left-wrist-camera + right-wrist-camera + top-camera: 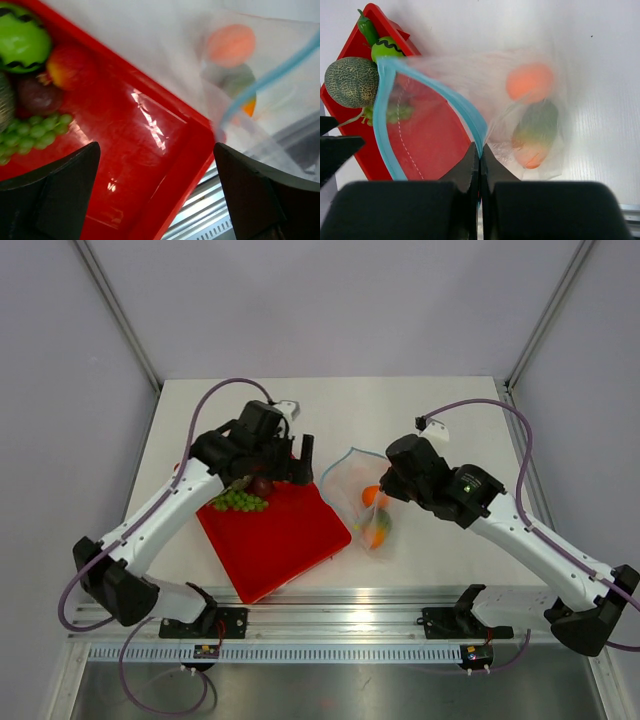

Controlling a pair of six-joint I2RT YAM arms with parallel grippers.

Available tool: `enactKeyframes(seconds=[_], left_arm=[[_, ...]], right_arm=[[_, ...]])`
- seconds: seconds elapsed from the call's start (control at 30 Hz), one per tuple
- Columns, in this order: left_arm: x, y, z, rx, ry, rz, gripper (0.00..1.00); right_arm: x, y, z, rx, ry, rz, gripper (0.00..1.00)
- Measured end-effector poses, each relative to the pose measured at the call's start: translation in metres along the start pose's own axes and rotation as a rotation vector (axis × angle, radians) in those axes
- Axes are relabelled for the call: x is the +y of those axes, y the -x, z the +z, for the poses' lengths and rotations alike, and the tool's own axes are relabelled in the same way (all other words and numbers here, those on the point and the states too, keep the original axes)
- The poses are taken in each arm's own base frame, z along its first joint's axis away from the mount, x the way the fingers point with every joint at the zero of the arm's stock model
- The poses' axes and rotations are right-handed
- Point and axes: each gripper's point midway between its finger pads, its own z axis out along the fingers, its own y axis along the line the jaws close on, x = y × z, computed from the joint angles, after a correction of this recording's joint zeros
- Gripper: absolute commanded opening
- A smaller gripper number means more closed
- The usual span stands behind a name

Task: Place the food in the zip-top bag and seal the zipper
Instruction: Adjust the zipper food storage bag at the center of the board, then pick up the fake fruit from the bin.

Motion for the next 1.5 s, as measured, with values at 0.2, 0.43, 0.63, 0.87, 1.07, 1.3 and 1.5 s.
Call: enactKeyframes(seconds=[0.2,0.43,0.63,0.87,1.07,1.3,1.5], left_arm=[[0.046,-0.007,-0.013,-0.038,0.081,-0.129,0.85],[0.079,-0.040,0.048,0.086,0.236,-0.181,0.85],[0.095,-0.043,0.082,0.103,0.283,-0.130,0.86],[0.103,-0.033,0.099,0.072,0.308,-0.021,0.84],[0.102,-0.029,0.108,0.034,0.279,0.118,0.88],[0.099,-0.024,0.110,0.027,0.245,0.267,0.84],[0.103,-0.019,0.117,-0.001,0.248,0.344,0.84]], right_arm=[[0.001,0.001,-0.001,-0.004,0.006,0.000,0.00],[0.003,0.003,-0.001,-0.010,0.017,0.003,0.00],[0.000,0.002,-0.004,-0.013,0.022,0.007,0.00],[0.002,0.001,-0.004,-0.007,0.031,0.009,0.00],[0.002,0.000,-0.004,-0.005,0.031,0.007,0.00],[0.003,0.000,-0.003,-0.004,0.037,0.010,0.00],[0.004,0.000,-0.003,-0.005,0.044,0.012,0.00]])
